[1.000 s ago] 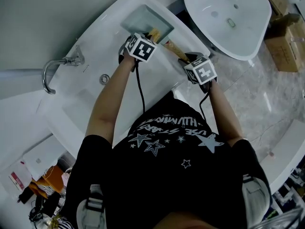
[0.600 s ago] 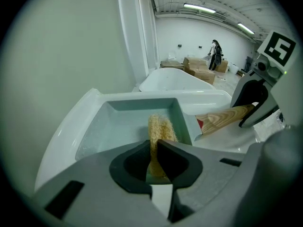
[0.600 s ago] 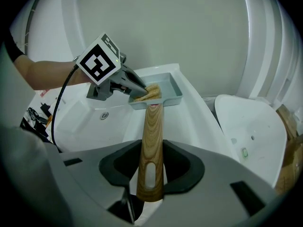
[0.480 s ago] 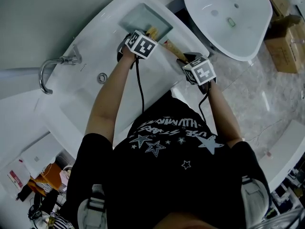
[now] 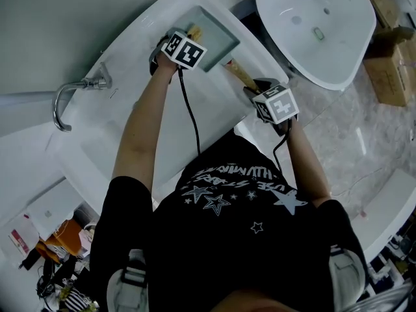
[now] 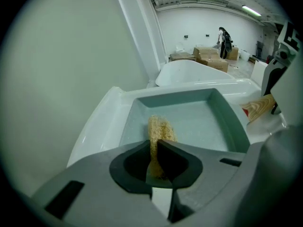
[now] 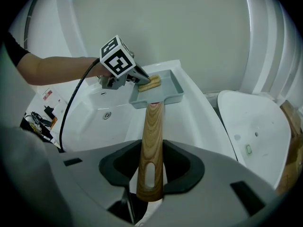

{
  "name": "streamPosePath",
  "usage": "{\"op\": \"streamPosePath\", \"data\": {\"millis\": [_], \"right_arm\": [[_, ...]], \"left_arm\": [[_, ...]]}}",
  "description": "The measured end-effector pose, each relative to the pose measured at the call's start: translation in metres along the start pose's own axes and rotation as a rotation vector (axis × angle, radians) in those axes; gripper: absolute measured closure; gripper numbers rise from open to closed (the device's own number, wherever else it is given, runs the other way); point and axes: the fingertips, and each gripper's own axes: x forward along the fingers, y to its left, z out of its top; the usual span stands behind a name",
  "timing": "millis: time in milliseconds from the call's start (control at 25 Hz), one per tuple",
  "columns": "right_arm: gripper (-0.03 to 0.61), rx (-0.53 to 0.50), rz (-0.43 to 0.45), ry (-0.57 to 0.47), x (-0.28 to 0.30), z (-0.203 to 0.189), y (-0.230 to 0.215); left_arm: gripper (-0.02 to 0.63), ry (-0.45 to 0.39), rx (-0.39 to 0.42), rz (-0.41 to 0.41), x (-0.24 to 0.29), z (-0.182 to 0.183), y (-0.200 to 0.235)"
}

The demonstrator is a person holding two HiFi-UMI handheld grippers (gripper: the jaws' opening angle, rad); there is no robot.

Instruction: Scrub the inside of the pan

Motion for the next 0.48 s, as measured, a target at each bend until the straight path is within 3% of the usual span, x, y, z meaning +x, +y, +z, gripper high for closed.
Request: {"op": "streamPosePath", "data": {"millis": [200,480], "right_arm": [[0.448,0.011,0.018,0.009,0.003,-0.001,0.001],[0.448,0.010,0.051,0.008,0.005,0.003,0.002]], "left_arm": [[0.563,0.024,0.050,0.059,0.009,-0.002,0.023],[0.563,0.022,0.062,0.069,0.011,0.000,0.032]]}}
